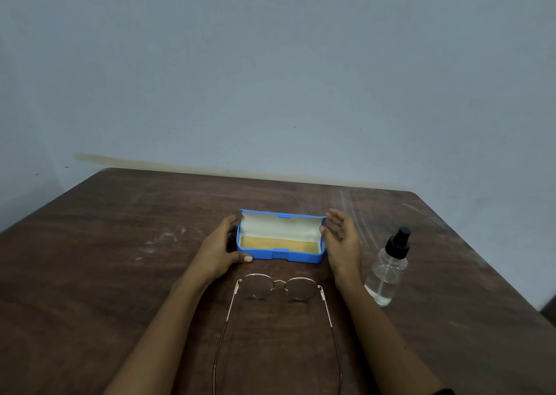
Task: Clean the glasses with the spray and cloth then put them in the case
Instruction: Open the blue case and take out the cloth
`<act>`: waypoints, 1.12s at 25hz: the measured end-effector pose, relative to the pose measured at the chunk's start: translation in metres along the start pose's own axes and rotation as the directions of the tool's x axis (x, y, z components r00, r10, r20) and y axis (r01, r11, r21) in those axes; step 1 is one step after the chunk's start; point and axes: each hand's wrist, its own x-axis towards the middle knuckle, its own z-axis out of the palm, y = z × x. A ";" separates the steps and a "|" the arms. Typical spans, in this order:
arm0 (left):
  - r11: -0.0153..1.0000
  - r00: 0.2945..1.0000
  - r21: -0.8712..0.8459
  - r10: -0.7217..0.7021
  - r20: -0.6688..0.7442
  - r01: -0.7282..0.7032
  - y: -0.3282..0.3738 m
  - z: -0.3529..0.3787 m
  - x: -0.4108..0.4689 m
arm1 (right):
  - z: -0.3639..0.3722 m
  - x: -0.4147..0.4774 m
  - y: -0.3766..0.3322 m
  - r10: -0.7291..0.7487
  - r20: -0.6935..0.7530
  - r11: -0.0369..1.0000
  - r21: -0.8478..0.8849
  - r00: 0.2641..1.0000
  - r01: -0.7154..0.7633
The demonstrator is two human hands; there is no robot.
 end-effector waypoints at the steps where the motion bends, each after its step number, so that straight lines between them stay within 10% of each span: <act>1: 1.000 1.000 0.012 0.005 0.003 -0.005 0.000 0.000 0.001 | -0.001 -0.002 -0.001 -0.003 -0.014 1.000 0.008 1.000 0.003; 11: 0.998 0.999 0.042 0.043 -0.013 -0.042 0.002 0.002 -0.003 | -0.003 -0.005 -0.008 -0.076 0.165 0.770 -0.617 0.983 0.163; 28: 0.997 0.999 0.074 0.037 -0.016 -0.036 -0.002 0.003 0.001 | 0.008 0.007 -0.021 0.074 0.227 0.489 -0.857 0.971 0.163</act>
